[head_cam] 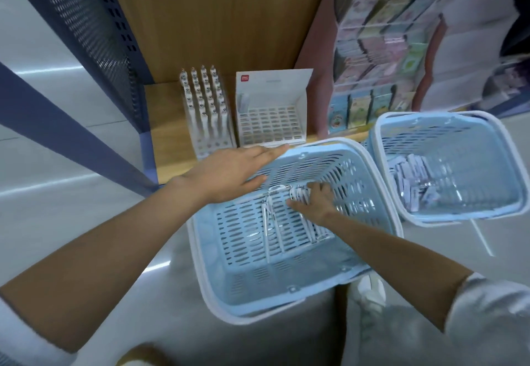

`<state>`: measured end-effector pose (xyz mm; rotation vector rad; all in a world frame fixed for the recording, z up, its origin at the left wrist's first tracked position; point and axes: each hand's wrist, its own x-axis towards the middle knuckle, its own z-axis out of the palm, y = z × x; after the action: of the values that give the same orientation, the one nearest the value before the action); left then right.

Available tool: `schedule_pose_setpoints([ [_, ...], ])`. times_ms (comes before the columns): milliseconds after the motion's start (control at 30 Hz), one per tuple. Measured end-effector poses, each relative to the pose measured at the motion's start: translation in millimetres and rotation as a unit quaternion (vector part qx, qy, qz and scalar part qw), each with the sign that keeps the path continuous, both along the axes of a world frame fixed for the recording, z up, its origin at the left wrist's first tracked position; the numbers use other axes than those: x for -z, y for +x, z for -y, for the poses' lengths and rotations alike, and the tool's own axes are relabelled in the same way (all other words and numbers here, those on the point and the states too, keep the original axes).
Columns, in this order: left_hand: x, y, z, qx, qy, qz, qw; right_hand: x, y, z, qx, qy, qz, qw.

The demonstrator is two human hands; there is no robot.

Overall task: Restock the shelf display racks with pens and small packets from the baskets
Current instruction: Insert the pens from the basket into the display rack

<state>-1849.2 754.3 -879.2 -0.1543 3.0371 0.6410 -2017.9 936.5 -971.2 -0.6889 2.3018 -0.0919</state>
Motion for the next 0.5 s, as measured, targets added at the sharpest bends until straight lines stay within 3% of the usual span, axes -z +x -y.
schedule_pose_setpoints([
  [67,2,0,1,0.006,-0.004,-0.017,1.0,9,10,5,0.012,0.01,-0.036,0.999],
  [500,8,1,-1,-0.001,-0.042,-0.043,0.998,25,36,16,0.092,-0.098,0.023,0.991],
])
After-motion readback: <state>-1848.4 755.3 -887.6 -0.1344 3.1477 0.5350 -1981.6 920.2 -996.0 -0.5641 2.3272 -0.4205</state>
